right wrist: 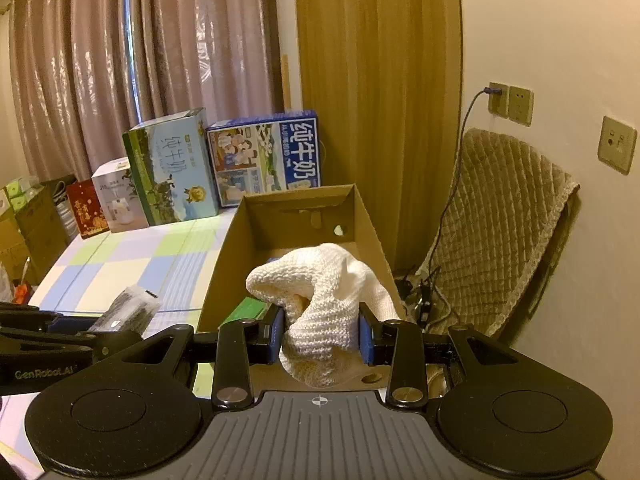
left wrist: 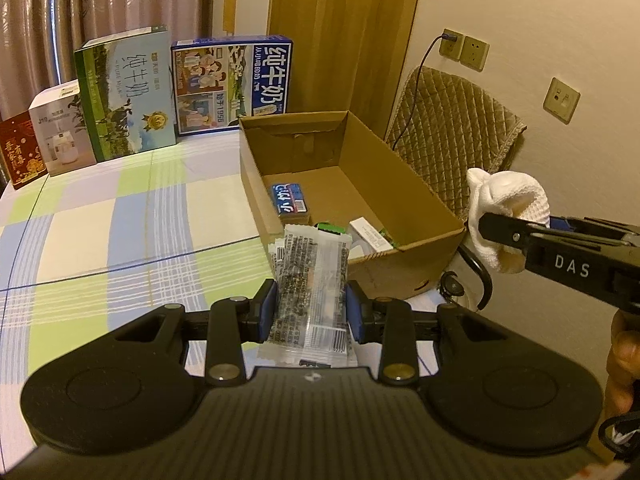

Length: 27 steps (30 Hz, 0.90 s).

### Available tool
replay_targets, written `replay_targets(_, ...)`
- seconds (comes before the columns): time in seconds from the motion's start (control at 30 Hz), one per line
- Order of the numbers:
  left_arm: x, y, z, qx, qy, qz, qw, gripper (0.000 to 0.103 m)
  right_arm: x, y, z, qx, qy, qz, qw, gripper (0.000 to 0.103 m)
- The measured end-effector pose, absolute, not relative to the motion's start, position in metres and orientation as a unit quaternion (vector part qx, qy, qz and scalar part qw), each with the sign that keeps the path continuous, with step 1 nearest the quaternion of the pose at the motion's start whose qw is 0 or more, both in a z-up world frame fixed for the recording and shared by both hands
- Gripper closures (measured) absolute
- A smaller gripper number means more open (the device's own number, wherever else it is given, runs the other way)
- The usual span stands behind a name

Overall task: Organize objects
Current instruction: 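Lower the silver packet and white glove into the cardboard box with both grippers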

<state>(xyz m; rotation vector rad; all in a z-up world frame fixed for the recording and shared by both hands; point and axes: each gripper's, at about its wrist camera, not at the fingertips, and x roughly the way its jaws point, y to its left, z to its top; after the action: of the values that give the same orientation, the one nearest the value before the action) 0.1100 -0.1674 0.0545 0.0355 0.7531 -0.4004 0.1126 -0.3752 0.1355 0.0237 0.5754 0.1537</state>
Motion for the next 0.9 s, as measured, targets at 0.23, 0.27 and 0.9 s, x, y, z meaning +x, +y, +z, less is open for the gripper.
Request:
replay_targets(0.23,0.130,-0.179,0.061,0.015,0.362,-0.203,0.910,0.072,0.135,-0.377,0.142,0.007,0.285,0.086,0.955,0.069)
replay_targets(0.27,0.134,-0.181,0.062,0.015,0.362,-0.204,0.910,0.072,0.139,-0.377,0.142,0.009,0.287,0.089,0.954,0.069)
replay_targets(0.9,0.211,-0.214,0.060,0.004,0.378,-0.221,0.899,0.072,0.220,-0.384,0.128,0.005,0.332,0.107,0.937,0.069)
